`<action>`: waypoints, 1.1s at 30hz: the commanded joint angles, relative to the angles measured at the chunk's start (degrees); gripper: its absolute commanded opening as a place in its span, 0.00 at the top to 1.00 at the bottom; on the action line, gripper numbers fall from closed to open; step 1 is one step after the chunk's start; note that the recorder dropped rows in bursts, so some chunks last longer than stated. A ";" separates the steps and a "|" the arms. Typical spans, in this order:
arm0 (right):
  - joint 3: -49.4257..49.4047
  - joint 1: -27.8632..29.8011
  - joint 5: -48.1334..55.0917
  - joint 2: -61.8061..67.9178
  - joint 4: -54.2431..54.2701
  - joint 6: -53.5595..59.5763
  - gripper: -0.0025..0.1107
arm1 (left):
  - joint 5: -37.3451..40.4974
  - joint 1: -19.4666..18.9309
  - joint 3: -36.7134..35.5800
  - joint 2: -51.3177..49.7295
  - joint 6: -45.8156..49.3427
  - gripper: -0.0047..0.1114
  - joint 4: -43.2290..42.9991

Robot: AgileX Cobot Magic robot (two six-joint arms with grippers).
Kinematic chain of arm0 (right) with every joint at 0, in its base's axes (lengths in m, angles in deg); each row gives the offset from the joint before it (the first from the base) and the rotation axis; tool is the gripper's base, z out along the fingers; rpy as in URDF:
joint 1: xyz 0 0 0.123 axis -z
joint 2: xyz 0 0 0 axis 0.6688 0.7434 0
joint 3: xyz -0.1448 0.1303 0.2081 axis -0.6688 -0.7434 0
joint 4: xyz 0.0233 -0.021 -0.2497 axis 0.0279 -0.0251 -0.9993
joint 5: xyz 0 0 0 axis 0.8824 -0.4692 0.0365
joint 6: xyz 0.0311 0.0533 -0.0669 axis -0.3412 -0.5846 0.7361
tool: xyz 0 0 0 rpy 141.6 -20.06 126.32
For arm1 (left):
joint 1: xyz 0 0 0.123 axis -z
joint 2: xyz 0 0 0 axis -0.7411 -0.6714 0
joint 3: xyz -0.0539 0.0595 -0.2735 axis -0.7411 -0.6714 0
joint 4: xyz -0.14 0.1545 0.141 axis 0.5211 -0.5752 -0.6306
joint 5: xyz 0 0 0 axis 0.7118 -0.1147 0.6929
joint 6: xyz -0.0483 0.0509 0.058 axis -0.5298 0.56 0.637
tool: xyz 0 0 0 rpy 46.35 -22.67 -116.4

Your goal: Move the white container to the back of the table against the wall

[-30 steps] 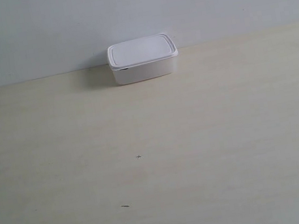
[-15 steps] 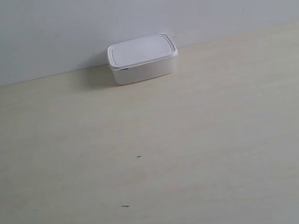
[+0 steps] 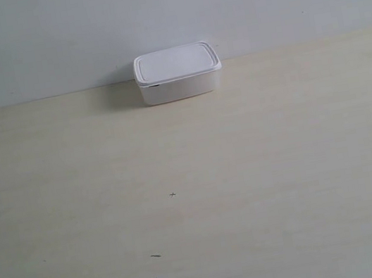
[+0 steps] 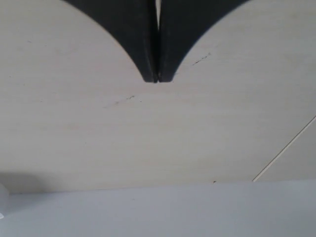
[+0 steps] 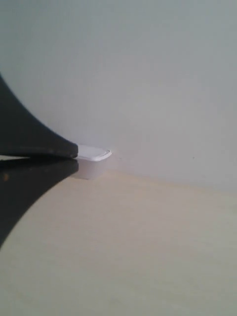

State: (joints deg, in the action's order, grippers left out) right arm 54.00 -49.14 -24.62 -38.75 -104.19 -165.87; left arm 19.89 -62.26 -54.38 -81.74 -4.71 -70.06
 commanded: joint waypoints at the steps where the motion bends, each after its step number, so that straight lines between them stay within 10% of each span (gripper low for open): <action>1: -0.27 0.16 -0.11 -0.36 -0.20 26.05 0.98 | -0.11 -0.23 -0.12 0.32 -0.05 0.96 0.58; 24: -0.27 0.16 -0.62 -0.36 -1.45 35.44 0.98 | -0.11 -0.23 -0.12 0.32 -0.05 0.96 0.58; 33: -0.27 0.16 -0.21 -0.36 -1.45 63.68 0.98 | -0.11 -0.23 -0.12 0.32 -0.05 0.96 0.58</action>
State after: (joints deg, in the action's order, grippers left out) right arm 54.00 -49.14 -24.49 -38.75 -104.95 -110.33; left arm 19.89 -62.26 -54.38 -81.74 -4.71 -70.06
